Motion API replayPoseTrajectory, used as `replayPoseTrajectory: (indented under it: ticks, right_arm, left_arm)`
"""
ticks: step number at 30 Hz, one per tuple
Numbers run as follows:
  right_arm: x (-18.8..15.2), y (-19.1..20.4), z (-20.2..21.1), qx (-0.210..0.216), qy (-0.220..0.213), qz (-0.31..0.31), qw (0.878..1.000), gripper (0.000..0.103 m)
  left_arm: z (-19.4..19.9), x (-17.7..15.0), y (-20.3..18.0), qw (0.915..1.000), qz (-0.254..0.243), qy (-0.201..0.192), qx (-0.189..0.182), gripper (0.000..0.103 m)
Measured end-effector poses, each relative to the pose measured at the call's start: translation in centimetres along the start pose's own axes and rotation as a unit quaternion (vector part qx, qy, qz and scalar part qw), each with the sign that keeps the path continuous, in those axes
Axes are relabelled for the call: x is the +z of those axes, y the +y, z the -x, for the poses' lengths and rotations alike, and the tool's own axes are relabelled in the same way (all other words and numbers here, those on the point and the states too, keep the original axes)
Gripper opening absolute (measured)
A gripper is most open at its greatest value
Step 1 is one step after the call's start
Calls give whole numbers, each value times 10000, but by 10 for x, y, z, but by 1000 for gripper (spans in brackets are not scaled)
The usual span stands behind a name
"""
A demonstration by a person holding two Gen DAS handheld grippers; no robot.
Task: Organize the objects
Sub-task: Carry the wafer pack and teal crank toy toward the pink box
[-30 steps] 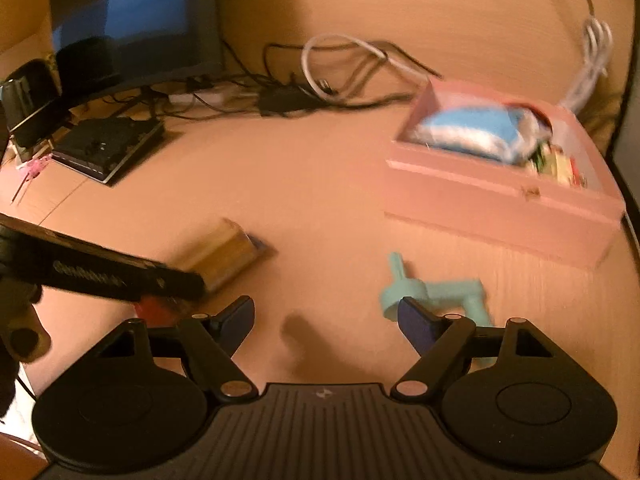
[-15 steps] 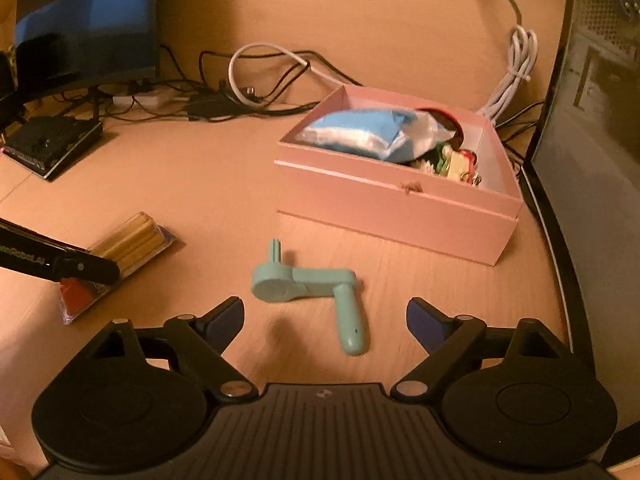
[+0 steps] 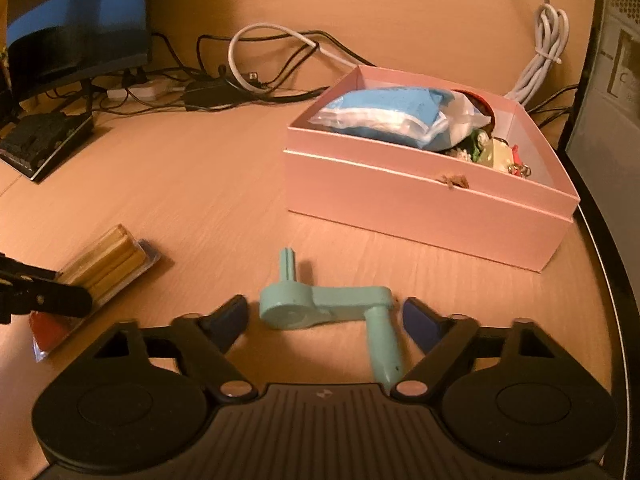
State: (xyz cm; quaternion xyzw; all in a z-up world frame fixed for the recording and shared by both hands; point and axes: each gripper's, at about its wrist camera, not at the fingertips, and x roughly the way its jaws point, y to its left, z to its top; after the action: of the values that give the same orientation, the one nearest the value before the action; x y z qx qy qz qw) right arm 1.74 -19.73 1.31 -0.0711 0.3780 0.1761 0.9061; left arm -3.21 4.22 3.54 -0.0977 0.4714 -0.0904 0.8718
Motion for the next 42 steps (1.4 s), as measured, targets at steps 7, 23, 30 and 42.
replayPoseTrajectory:
  ticks: [7, 23, 30, 42]
  right_arm:
    - [1, 4, 12, 23, 26, 5, 10000, 70]
    - [19, -9, 92, -208, -449, -435, 9978, 70]
    - [10, -16, 113, -437, -441, -555, 9965, 70]
    - [-9, -40, 146, -943, -562, -931, 9896, 70]
  left_arm:
    - [0, -2, -1, 10000, -90, -18, 28, 40]
    - [-3, 7, -2, 9996, -111, 33, -246, 39]
    - [6, 16, -25, 9939, -471, 294, -951, 38]
    - [28, 126, -80, 9784, -812, -681, -1772, 38]
